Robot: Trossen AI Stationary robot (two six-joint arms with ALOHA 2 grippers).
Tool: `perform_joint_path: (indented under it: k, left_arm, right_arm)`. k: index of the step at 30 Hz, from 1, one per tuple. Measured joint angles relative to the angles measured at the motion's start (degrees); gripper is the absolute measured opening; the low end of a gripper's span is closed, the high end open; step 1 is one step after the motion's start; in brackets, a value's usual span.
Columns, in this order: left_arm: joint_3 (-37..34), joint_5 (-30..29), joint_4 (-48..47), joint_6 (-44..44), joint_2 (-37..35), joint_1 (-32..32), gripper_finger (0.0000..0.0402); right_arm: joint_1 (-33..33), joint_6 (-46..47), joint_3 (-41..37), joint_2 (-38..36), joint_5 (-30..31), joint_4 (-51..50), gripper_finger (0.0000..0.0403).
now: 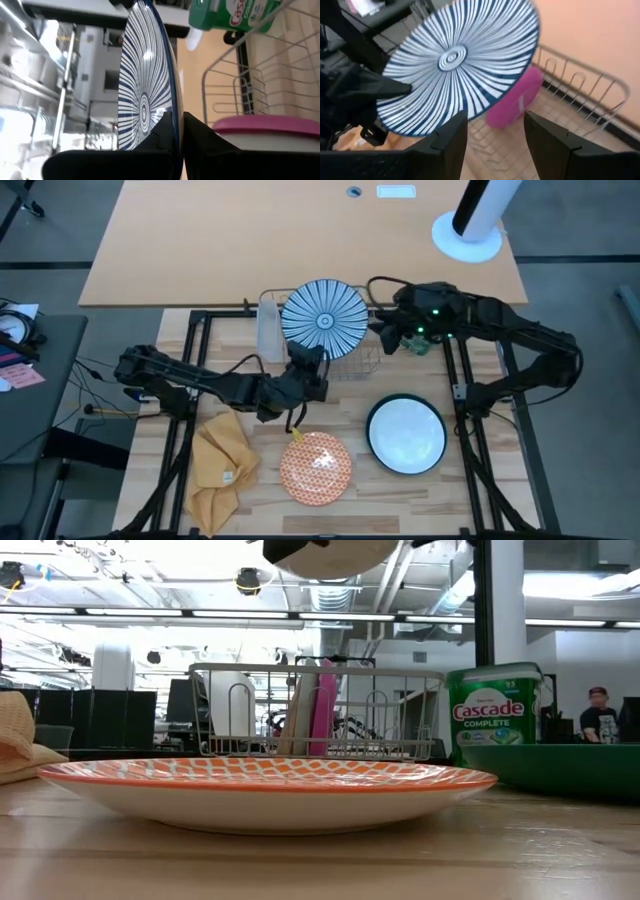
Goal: Sort dishes
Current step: Put the blue patterned plate into the dish rack
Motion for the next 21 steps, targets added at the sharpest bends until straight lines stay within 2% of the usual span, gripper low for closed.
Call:
perform_joint_path:
  k: [6, 9, 15, 21]
  left_arm:
    - [0.02, -0.52, -0.14, -6.85, -0.02, -0.46, 0.0002]
    - [0.02, -0.44, 0.17, -11.78, -0.02, -0.89, 0.0002]
    - [0.02, -0.07, 2.02, -20.81, -0.02, -1.42, 0.0002]
    - [0.02, 6.72, 2.81, -33.50, -0.02, -2.68, 0.0002]
  right_arm:
    - [0.26, -2.62, 0.00, -4.79, 4.02, 0.05, 0.0198]
    - [1.86, -4.19, 0.00, -7.61, 8.34, 0.36, 0.0198]
    - [10.61, -8.76, 0.04, -11.55, 22.61, -0.21, 0.0194]
    - [22.19, -4.61, 0.11, -10.75, 35.25, -8.13, 0.0187]
